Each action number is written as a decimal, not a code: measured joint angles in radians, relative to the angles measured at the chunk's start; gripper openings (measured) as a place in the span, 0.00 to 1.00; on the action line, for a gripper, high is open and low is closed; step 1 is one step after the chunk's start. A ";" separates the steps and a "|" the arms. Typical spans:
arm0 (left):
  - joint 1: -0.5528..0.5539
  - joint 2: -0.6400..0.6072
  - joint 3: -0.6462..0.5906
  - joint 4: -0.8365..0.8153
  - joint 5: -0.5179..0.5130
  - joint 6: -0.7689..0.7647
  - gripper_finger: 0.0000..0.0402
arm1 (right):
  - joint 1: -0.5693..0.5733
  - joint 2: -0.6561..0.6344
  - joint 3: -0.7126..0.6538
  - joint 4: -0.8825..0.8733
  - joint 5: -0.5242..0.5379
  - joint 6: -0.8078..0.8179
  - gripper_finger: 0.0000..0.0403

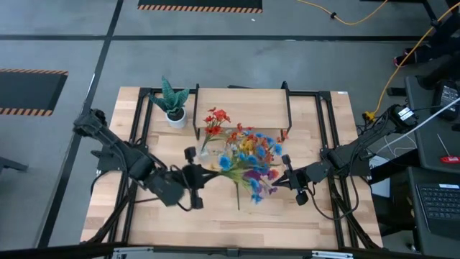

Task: Pick and place flowers into a vace then onto a shelf
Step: Put the blue flowers into the transparent vase

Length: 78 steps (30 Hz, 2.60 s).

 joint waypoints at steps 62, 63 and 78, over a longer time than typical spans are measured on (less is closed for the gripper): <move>0.424 -0.179 -1.308 2.082 0.346 0.468 0.01 | 0.000 0.000 0.000 0.015 0.003 0.000 0.02; 0.424 -0.180 -1.322 2.118 0.368 0.462 0.01 | 0.000 0.000 0.000 0.015 0.003 -0.001 0.02; 0.469 -0.114 -1.311 2.107 0.425 0.440 0.01 | -0.001 0.000 0.000 0.046 0.003 -0.027 0.02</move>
